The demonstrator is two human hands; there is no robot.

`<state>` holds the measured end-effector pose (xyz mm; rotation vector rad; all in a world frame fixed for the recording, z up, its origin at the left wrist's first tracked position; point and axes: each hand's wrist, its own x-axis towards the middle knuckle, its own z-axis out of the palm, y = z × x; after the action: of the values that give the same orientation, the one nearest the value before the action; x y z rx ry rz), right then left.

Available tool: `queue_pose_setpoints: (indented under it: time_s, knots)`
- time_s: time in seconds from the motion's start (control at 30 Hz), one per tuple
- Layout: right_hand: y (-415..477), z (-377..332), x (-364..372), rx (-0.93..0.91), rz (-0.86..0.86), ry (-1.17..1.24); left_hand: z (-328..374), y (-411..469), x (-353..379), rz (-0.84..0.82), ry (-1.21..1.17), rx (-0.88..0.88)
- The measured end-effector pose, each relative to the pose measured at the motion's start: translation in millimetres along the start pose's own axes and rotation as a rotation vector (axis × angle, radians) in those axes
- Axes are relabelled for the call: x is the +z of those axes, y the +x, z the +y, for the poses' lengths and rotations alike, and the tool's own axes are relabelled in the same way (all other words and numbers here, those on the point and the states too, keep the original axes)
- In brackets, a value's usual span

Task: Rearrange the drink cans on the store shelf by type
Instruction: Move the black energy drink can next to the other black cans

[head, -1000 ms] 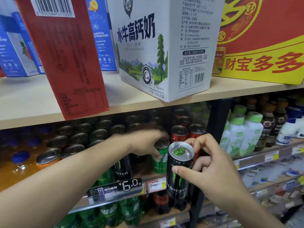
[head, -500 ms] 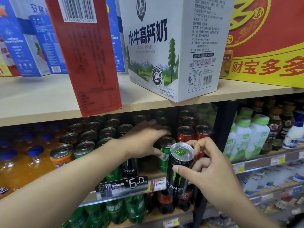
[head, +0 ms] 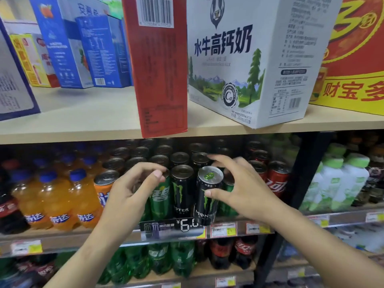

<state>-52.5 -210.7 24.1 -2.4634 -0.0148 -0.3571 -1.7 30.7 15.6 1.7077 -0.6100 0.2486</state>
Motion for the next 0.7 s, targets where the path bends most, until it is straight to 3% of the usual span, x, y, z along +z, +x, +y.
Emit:
queue_pose_setpoints:
  time_s: [0.4, 0.7]
  knots:
    - [30, 7, 3, -0.082, 0.082, -0.03, -19, -18, -17, 0.049, -0.011, -0.078]
    - [33, 23, 23, -0.024, 0.076, -0.107, -20, -25, -14, 0.043, -0.01, -0.109]
